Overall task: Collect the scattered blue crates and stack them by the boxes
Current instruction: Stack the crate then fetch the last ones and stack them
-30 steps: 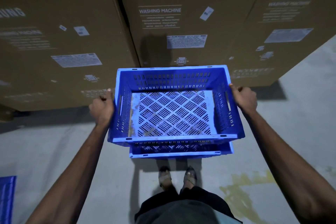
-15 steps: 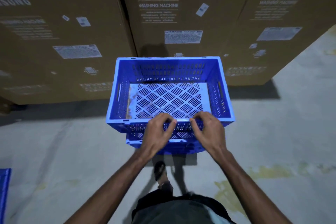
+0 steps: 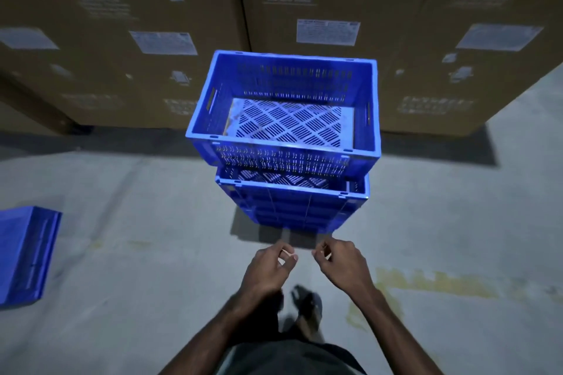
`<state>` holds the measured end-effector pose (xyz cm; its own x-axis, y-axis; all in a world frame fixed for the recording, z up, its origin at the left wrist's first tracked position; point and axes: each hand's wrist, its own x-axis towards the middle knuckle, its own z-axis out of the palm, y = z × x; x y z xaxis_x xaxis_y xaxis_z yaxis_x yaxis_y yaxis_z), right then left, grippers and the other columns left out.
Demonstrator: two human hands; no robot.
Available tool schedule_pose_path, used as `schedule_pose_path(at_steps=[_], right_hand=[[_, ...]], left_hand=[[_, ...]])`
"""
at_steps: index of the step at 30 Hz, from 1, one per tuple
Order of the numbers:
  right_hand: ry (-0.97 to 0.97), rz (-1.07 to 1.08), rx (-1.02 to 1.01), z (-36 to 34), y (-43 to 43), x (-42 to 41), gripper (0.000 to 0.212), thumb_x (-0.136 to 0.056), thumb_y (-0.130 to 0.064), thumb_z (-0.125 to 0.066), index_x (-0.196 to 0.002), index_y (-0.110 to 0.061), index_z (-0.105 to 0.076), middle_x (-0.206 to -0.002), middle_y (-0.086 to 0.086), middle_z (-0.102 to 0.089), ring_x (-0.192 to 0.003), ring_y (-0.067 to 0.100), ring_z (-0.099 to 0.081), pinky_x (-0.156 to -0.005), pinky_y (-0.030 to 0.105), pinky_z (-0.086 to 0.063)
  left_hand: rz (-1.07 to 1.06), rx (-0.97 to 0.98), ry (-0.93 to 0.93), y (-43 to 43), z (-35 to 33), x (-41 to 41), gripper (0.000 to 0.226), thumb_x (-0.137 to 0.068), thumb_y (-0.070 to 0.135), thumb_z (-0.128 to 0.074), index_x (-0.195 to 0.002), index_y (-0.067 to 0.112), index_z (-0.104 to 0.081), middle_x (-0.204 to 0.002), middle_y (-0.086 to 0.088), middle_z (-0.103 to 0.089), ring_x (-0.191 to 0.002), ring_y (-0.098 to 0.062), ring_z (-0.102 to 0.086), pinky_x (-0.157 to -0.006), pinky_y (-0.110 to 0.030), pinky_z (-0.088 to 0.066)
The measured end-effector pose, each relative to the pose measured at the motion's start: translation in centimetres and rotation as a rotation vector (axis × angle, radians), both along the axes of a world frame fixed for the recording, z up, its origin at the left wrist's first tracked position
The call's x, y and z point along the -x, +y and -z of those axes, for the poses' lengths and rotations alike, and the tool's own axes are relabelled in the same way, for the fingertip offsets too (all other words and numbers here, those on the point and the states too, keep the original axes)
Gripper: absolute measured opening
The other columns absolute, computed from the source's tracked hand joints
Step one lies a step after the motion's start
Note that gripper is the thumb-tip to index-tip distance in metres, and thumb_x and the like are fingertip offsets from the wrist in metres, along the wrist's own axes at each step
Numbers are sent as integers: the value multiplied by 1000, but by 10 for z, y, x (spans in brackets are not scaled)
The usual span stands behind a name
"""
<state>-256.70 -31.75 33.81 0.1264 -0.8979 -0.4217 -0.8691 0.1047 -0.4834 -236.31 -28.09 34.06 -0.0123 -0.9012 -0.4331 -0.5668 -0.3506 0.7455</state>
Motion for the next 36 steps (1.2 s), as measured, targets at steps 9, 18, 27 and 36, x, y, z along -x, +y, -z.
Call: schedule_pose_path(at_steps=[9, 18, 27, 36], right_hand=[[-180, 4, 430, -50, -97, -28, 18, -98, -37, -60, -101, -21, -67, -98, -3, -71, -92, 18, -66, -74, 35, -52], [133, -130, 477, -46, -204, -68, 53, -105, -53, -44, -138, -13, -53, -130, 12, -63, -119, 35, -56, -102, 51, -43], [331, -282, 526, -2, -201, -41, 35, -106, -48, -45, -123, -19, -55, -115, 7, -69, -104, 33, -62, -89, 49, -44], [289, -393, 533, -11, -201, -24, 33, -107, -49, -47, -97, -17, -48, -85, 11, -66, -74, 35, -61, -64, 39, -34]], left_hand=[[38, 496, -346, -106, -38, -32, 30, -96, 39, -59, -115, 16, -64, -111, -2, -69, -103, -26, -65, -88, -45, -52], [278, 578, -758, -218, -29, -98, 52, -104, 49, -46, -144, 17, -46, -135, -7, -58, -125, -29, -53, -104, -48, -40], [539, 554, -785, -241, -11, -131, 35, -108, 44, -43, -104, 10, -51, -100, -15, -63, -89, -38, -58, -81, -49, -41], [476, 591, -649, -225, -7, -122, 34, -108, 50, -33, -91, 21, -36, -85, -5, -49, -80, -29, -46, -77, -41, -23]])
